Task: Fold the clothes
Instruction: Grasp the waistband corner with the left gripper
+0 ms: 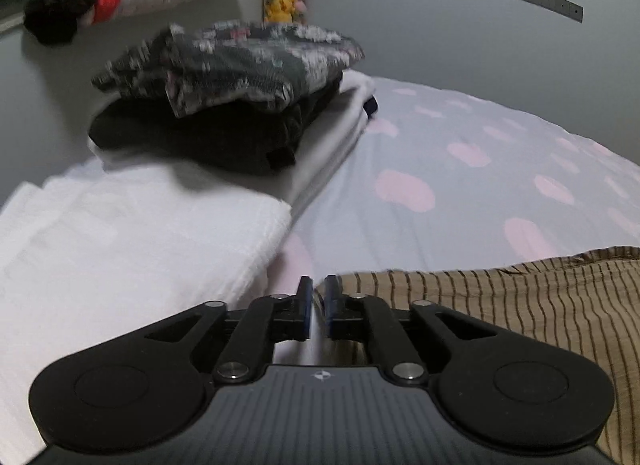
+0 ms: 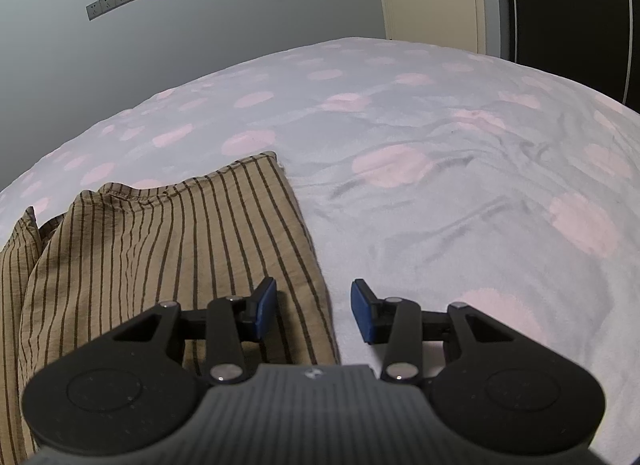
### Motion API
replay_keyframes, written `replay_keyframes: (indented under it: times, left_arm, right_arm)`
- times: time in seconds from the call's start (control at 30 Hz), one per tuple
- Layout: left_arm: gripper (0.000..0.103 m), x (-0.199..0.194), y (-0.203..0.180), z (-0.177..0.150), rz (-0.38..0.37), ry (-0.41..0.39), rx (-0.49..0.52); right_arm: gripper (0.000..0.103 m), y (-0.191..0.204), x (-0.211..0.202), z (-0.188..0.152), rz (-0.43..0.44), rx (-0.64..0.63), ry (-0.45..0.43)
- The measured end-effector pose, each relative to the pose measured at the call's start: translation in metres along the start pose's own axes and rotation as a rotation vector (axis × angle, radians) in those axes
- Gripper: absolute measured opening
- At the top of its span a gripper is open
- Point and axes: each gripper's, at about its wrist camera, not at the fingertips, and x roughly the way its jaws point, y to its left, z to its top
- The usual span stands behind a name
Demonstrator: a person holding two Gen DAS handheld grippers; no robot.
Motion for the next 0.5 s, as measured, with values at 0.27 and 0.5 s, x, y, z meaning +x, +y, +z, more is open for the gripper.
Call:
replay_keyframes:
  times: [0.27,0.5]
  left_arm:
    - [0.034,0.000,0.005,-0.004,-0.021,0.048,-0.010]
    - [0.034,0.010,-0.002,-0.014,-0.026,0.090,0.035]
  right_arm:
    - [0.045,-0.009,0.001,0.019,0.052,0.023,-0.070]
    - [0.045,-0.013,0.029,0.042,0.162,0.079,-0.074]
